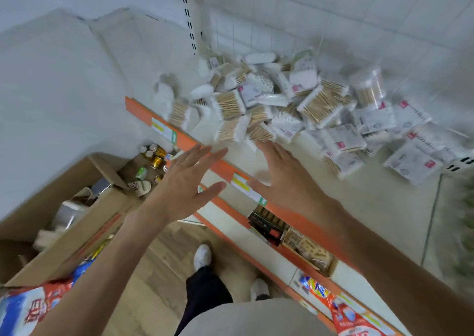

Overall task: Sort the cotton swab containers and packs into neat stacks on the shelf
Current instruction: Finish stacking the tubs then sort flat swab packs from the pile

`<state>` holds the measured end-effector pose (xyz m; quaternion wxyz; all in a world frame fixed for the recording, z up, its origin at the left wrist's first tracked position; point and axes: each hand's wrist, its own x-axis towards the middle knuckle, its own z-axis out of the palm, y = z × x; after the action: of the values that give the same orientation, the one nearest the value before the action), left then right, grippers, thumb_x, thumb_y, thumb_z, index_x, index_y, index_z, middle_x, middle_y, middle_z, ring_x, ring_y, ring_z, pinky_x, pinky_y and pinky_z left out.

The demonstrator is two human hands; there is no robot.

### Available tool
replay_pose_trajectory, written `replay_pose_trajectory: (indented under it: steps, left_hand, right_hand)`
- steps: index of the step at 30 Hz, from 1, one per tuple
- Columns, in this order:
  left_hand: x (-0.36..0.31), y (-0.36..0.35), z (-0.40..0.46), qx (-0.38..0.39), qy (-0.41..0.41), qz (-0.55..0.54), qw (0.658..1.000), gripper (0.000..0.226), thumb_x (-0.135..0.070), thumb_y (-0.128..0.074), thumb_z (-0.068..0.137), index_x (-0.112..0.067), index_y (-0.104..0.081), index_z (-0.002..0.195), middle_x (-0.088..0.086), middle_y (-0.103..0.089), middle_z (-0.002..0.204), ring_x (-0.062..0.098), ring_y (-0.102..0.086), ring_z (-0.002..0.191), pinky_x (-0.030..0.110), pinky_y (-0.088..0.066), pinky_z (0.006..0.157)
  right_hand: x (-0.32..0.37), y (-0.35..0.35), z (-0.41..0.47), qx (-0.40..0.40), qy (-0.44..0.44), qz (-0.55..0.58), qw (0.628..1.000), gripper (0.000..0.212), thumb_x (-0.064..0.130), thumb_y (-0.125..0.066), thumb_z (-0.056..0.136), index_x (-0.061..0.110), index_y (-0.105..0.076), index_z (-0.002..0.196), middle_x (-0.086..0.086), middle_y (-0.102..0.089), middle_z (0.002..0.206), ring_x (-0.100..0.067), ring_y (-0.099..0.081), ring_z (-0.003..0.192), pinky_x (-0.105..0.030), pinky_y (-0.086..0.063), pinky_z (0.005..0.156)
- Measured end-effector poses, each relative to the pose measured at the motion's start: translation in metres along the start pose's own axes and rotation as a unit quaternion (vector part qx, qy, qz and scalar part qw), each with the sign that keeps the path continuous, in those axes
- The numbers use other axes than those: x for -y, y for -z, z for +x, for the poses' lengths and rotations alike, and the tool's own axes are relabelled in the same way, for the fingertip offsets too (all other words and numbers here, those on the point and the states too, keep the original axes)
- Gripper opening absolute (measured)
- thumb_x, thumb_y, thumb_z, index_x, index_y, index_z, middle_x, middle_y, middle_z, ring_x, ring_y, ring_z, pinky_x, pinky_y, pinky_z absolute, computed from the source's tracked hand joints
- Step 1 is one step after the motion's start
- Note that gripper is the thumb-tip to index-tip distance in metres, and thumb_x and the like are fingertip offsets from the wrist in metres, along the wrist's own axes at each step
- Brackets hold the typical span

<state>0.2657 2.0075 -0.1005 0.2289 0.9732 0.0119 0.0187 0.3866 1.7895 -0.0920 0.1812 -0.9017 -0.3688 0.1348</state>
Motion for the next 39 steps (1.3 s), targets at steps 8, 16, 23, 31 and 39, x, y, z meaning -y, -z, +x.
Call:
replay_pose_trajectory:
  steps: [8, 16, 23, 31, 39]
  left_hand:
    - [0.113, 0.060, 0.063, -0.078, -0.004, -0.039, 0.996, 0.063, -0.037, -0.066, 0.086, -0.021, -0.049, 0.145, 0.005, -0.053, 0.144, 0.021, -0.039, 0.137, 0.036, -0.031, 0.114]
    - [0.167, 0.079, 0.107, -0.004, -0.056, -0.022, 0.998, 0.065, -0.027, -0.076, 0.085, -0.025, -0.050, 0.144, 0.001, -0.045, 0.150, 0.016, -0.035, 0.140, 0.022, -0.024, 0.109]
    - [0.180, 0.070, 0.130, 0.014, -0.150, -0.007, 0.989, 0.067, -0.024, -0.082, 0.080, -0.021, -0.053, 0.140, 0.005, -0.053, 0.140, 0.029, -0.052, 0.126, 0.045, -0.047, 0.104]
    - [0.173, 0.058, 0.151, 0.035, -0.164, -0.006, 0.986, 0.061, -0.024, -0.082, 0.079, -0.022, -0.057, 0.135, -0.001, -0.059, 0.124, 0.026, -0.061, 0.109, 0.044, -0.055, 0.084]
    - [0.154, 0.060, 0.145, 0.004, -0.189, -0.139, 0.972, 0.051, -0.043, -0.071, 0.087, -0.015, -0.063, 0.130, -0.013, -0.063, 0.111, 0.001, -0.053, 0.098, 0.007, -0.036, 0.082]
  right_hand:
    - [0.023, -0.016, 0.086, -0.110, -0.033, -0.038, 0.993, 0.073, 0.008, -0.072, 0.084, 0.021, -0.041, 0.149, -0.006, -0.034, 0.156, -0.028, -0.040, 0.138, -0.044, -0.043, 0.108]
    - [0.044, -0.034, 0.117, -0.174, -0.071, -0.091, 0.978, 0.059, -0.002, -0.078, 0.068, 0.019, -0.069, 0.122, -0.002, -0.057, 0.133, -0.027, -0.050, 0.125, -0.046, -0.053, 0.096]
    - [0.054, -0.032, 0.105, -0.256, -0.101, -0.076, 0.958, 0.038, 0.025, -0.083, 0.077, 0.017, -0.069, 0.112, 0.005, -0.069, 0.104, -0.020, -0.059, 0.100, -0.032, -0.051, 0.087]
    - [0.071, -0.040, 0.087, -0.275, -0.242, 0.144, 0.919, 0.031, 0.036, -0.075, 0.089, 0.026, -0.058, 0.112, 0.013, -0.062, 0.096, -0.002, -0.057, 0.088, -0.011, -0.044, 0.076]
    - [0.067, -0.047, 0.077, -0.314, -0.279, 0.256, 0.871, 0.027, 0.035, -0.073, 0.090, 0.027, -0.062, 0.114, 0.008, -0.068, 0.096, -0.008, -0.067, 0.081, -0.033, -0.057, 0.080]
